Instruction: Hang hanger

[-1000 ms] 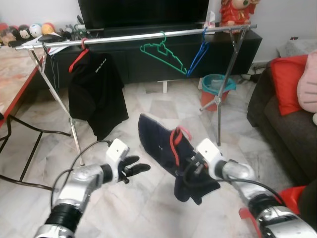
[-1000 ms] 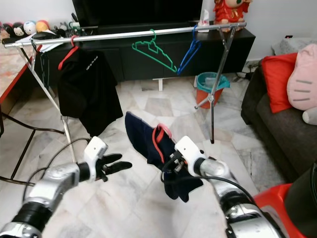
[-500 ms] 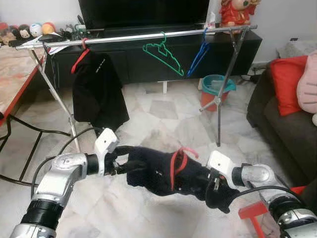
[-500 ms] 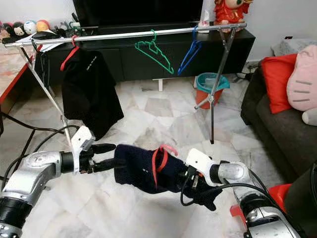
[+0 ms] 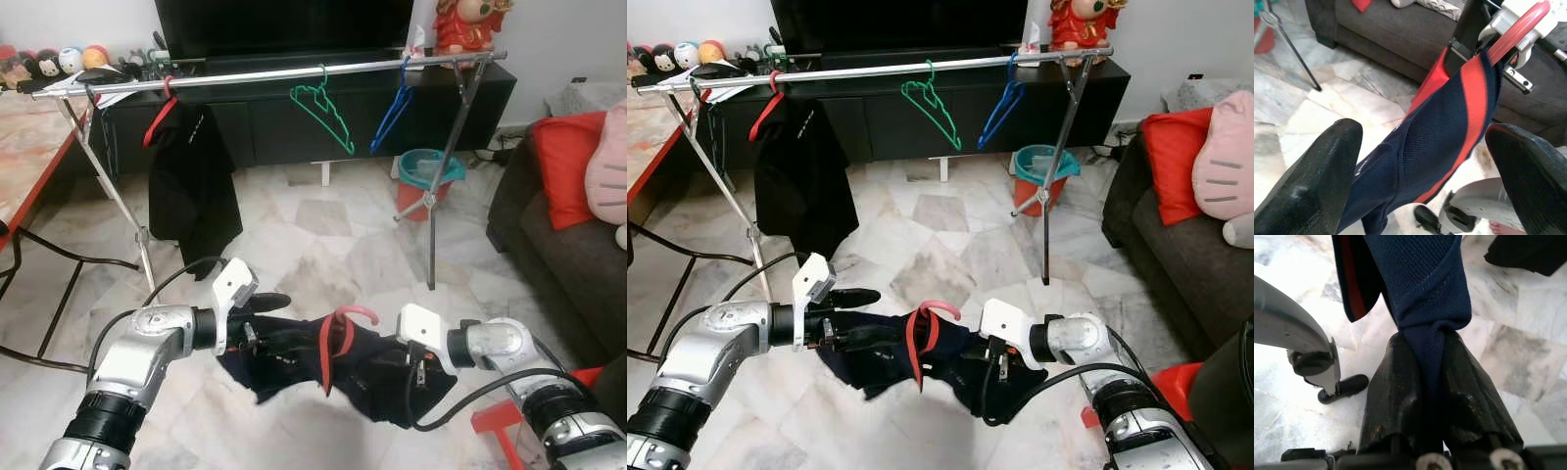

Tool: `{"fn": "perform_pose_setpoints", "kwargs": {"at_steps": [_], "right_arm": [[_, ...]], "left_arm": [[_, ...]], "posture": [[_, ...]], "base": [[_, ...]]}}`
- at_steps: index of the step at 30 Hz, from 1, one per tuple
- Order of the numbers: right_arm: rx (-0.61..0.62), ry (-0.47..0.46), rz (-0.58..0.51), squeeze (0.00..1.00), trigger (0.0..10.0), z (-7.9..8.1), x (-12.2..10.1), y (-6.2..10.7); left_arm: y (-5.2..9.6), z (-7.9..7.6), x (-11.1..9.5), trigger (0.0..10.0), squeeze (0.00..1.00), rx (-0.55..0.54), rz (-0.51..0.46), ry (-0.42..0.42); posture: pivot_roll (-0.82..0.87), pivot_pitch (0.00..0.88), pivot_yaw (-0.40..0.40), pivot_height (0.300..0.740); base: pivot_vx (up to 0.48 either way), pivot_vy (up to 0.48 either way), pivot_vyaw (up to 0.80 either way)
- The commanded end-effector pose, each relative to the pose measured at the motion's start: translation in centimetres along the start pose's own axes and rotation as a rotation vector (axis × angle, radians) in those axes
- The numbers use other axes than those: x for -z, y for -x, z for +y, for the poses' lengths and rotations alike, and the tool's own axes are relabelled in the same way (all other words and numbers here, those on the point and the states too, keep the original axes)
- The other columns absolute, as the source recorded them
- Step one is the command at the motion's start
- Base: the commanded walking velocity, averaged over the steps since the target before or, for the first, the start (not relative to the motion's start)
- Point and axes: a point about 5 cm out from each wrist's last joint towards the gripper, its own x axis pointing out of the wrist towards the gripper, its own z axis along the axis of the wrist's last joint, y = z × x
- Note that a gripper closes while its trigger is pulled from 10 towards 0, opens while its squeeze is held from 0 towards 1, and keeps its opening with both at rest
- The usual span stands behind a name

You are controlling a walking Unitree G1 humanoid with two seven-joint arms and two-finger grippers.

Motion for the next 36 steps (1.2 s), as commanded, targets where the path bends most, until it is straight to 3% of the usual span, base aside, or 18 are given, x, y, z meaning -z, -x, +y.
{"fn": "perform_pose_setpoints", "kwargs": {"at_steps": [1, 5, 6, 31, 32, 33, 36], "right_arm": [[-0.012, 0.030, -0.041, 0.00, 0.0, -0.1, -0.8, -0.1], [-0.029, 0.040, -0.040, 0.00, 0.0, 0.0, -1.0, -0.1], [-0.033, 0.043, -0.042, 0.00, 0.0, 0.0, -1.1, -0.1], [-0.080, 0.087, -0.098, 0.00, 0.0, -0.6, -3.7, -1.0], [-0.079, 0.087, -0.099, 0.00, 0.0, -0.7, -3.8, -1.1], [-0.078, 0.087, -0.099, 0.00, 0.0, -0.7, -3.8, -1.1], [-0.071, 0.089, -0.101, 0.00, 0.0, -0.8, -3.9, -1.0]], "left_arm": [[-0.3, -0.1, 0.2, 10.0, 1.00, 0.028, 0.034, -0.014], [-0.5, -0.1, 0.6, 10.0, 1.00, 0.038, 0.063, -0.049], [-0.5, -0.1, 0.7, 10.0, 0.00, 0.047, 0.068, -0.053], [-2.8, 0.1, 1.5, 10.0, 0.00, 0.084, 0.083, -0.047], [-2.9, 0.2, 1.5, 4.7, 0.00, 0.079, 0.082, -0.045], [-2.9, 0.3, 1.6, 0.0, 0.00, 0.071, 0.083, -0.043], [-2.9, 0.4, 1.7, 0.0, 0.00, 0.065, 0.085, -0.037]], "posture": [[0.04, 0.000, 0.048, 0.740], [0.04, 0.000, 0.043, 0.740], [0.04, 0.000, 0.043, 0.740], [0.04, 0.000, 0.040, 0.740], [0.04, 0.000, 0.040, 0.740], [0.04, 0.000, 0.040, 0.740], [0.04, 0.000, 0.041, 0.740]], "base": [[0.000, 0.000, 0.00], [0.000, 0.000, 0.00], [0.000, 0.000, 0.00], [0.000, 0.000, 0.00], [0.000, 0.000, 0.00], [0.000, 0.000, 0.00], [0.000, 0.000, 0.00]]}}
